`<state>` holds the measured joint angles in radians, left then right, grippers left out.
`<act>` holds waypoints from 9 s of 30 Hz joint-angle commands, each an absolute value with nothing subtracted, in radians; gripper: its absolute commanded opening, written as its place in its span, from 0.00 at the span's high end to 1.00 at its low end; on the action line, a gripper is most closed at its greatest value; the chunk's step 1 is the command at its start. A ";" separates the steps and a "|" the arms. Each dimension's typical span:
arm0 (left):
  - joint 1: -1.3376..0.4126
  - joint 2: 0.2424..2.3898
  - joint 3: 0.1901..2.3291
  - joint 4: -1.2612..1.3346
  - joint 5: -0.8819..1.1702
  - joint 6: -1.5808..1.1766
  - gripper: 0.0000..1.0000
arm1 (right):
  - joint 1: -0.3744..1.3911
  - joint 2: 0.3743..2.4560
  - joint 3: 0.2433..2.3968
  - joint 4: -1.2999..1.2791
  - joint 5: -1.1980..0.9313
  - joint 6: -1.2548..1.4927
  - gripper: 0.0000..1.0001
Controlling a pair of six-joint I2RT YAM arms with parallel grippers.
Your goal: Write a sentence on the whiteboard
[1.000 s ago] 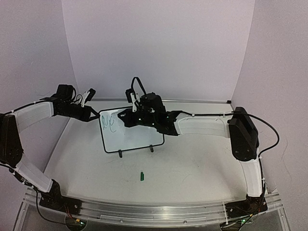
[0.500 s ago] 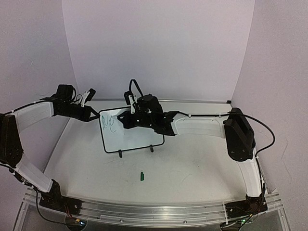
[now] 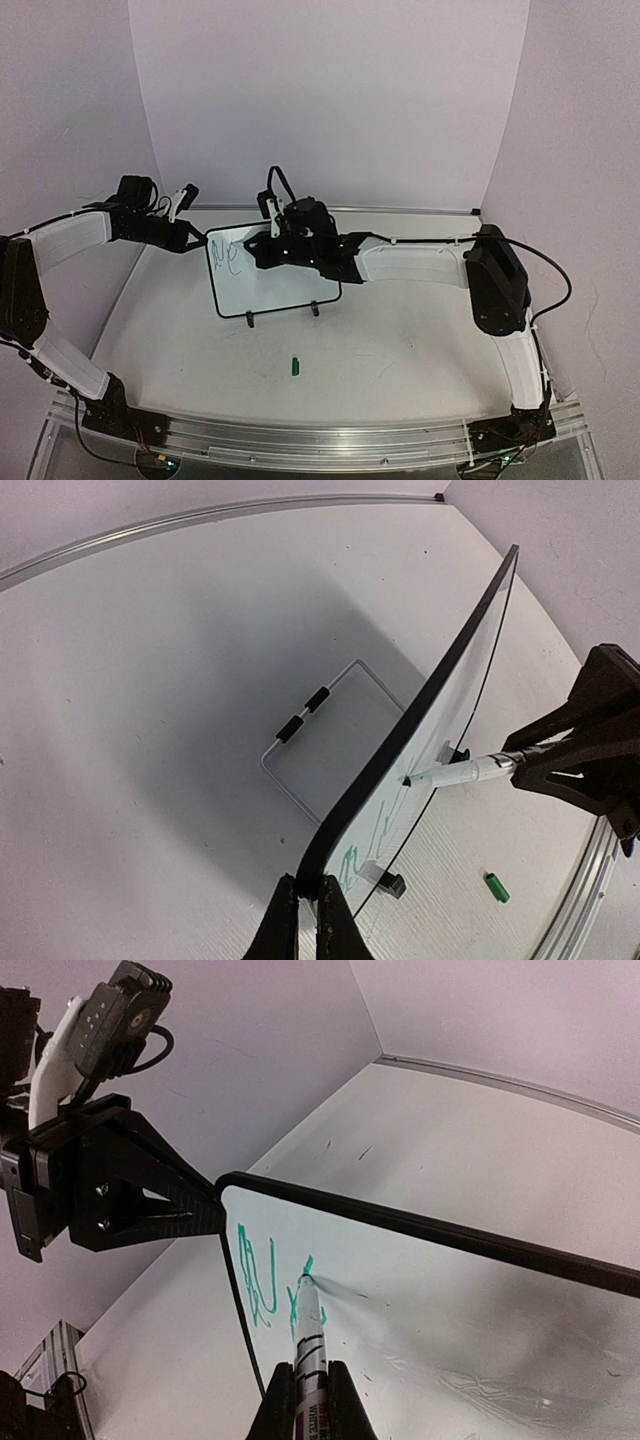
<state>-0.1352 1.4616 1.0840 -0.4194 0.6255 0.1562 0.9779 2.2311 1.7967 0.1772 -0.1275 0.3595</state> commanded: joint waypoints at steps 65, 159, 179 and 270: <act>-0.133 1.445 1.084 -0.383 0.620 0.175 1.00 | 0.977 2.188 1.775 0.153 -0.081 0.316 1.00; -0.134 1.435 1.084 -0.380 0.621 0.174 1.00 | 0.972 2.092 1.600 0.149 0.040 0.354 1.00; -0.135 1.436 1.084 -0.382 0.621 0.174 1.00 | 0.971 2.068 1.587 0.150 0.055 0.354 1.00; -0.097 1.732 1.356 -0.735 0.884 0.470 0.89 | 0.764 1.549 1.169 0.198 -0.765 0.361 1.00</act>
<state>-0.1009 1.7573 1.3556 -0.7172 0.8879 0.4091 0.7601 1.5337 1.1835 0.1572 -0.7457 0.3595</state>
